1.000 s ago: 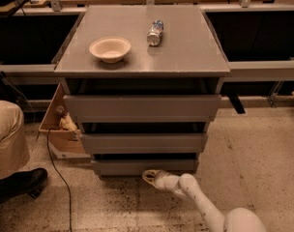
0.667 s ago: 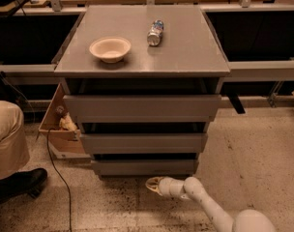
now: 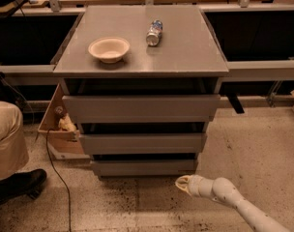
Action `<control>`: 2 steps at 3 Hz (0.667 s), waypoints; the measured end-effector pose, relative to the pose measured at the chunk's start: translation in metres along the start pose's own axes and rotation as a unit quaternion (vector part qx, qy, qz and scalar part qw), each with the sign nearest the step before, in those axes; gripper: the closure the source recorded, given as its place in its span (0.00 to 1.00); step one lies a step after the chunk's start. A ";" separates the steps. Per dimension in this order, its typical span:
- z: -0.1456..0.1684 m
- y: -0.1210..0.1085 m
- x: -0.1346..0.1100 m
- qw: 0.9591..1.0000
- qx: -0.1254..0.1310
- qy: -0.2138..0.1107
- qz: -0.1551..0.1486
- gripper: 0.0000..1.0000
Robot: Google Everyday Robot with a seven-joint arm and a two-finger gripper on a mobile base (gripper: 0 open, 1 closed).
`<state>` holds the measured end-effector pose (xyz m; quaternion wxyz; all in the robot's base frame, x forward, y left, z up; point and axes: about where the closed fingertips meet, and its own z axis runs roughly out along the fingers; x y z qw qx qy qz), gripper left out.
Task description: Close bottom drawer
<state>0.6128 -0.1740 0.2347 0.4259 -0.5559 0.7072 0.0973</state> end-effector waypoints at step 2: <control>-0.048 0.042 -0.055 0.999 -0.047 -0.001 -0.012 1.00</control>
Offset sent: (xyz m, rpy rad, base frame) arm -0.0268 -0.0074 0.0518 -0.0203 0.0168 0.0119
